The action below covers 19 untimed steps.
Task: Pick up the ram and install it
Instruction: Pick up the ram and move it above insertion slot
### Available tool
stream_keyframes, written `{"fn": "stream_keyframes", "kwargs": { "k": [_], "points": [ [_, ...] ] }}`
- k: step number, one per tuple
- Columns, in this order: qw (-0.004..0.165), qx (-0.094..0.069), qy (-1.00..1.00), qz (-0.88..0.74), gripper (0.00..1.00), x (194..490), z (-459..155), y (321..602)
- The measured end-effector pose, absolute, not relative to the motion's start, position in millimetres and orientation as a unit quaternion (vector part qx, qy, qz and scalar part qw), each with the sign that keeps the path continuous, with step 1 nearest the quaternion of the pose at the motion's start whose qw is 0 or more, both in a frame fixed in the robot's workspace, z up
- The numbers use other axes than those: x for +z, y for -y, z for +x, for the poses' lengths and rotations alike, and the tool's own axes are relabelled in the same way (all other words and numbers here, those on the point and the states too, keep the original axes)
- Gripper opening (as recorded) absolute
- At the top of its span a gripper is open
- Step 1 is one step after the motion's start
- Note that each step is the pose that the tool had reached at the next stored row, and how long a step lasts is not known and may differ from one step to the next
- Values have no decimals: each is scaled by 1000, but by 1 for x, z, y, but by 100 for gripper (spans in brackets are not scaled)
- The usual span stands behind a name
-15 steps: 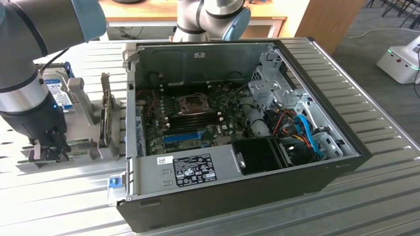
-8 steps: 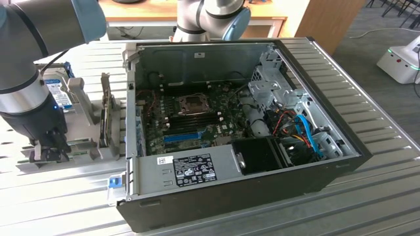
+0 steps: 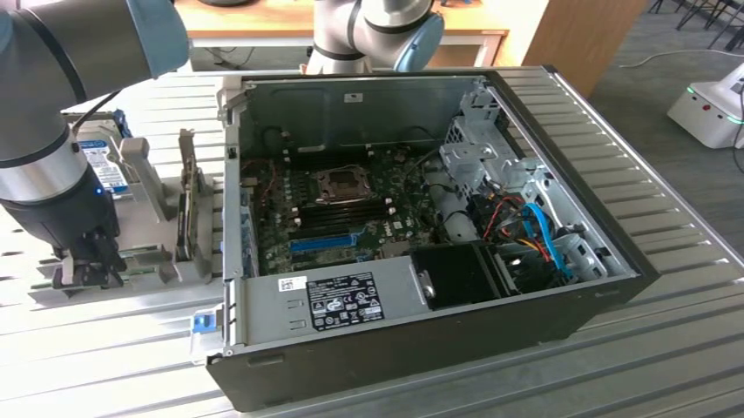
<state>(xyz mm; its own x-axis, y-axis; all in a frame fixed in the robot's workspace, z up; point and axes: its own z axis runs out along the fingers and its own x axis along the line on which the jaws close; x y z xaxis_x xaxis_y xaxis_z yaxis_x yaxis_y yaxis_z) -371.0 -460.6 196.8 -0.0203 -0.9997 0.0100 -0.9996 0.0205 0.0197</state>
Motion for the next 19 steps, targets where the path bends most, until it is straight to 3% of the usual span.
{"fn": "stream_keyframes", "kwargs": {
  "k": [6,7,19],
  "points": [
    [10,-4,714,700,28,197,-371,461],
    [10,-4,714,700,21,197,-371,461],
    [10,-4,714,700,21,199,-371,461]
  ]
}}
